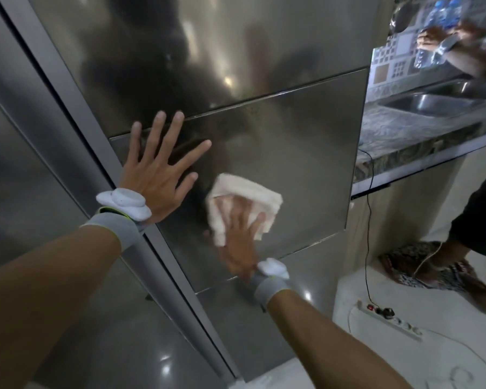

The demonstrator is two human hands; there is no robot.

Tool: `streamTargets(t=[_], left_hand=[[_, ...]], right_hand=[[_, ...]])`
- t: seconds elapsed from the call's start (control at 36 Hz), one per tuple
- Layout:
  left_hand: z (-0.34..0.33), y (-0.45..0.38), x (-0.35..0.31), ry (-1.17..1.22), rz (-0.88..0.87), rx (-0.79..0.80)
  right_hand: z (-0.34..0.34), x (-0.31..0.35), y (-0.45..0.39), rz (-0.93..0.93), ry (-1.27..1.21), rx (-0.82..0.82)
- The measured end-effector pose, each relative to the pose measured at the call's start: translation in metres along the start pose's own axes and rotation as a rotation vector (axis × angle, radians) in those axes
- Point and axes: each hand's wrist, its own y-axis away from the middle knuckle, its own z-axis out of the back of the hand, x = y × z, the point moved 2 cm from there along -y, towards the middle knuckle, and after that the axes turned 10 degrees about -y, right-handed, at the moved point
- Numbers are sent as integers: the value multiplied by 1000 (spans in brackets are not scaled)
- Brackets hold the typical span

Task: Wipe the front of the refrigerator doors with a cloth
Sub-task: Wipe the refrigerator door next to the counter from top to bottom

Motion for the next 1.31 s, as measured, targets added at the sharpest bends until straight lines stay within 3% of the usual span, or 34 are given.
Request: streamTargets(t=[0.11,0.17,0.28,0.42,0.47,0.56,0.64,0.69,0.75,0.94,1.03,1.17,1.31], left_hand=[[-4,9,-2,25,13,-25],[-10,17,-4,7,23,-30],[-19,35,-11,-45,58,-29],[-33,55,-26,-67,114,31],[-38,64,-38,-23,160,58],[-47,77,-53,31,241,94],[-60,89,-70,70,318,91],[-65,95,-80,104,346,86],[-71,106,-91,129,365,59],[-105,149,-127,165,421,-20],[-119,165,-135,170,432,-32],[-141,193,-157,220,482,-51],[-165,220,-192,263,494,-62]], right_hand=[[-29,28,31,349,91,345],[-38,31,43,504,134,381],[-39,-3,44,563,178,322],[16,-102,22,290,208,136],[41,-149,20,170,165,-29],[72,-196,25,-216,-184,-304],[69,-205,32,-317,-259,-538],[50,-189,38,-268,-251,-594],[17,-162,53,-136,-272,-544],[-143,-99,107,608,220,103],[-185,-102,119,875,392,118],[-168,-128,119,916,333,-8],[-125,-216,109,648,420,-256]])
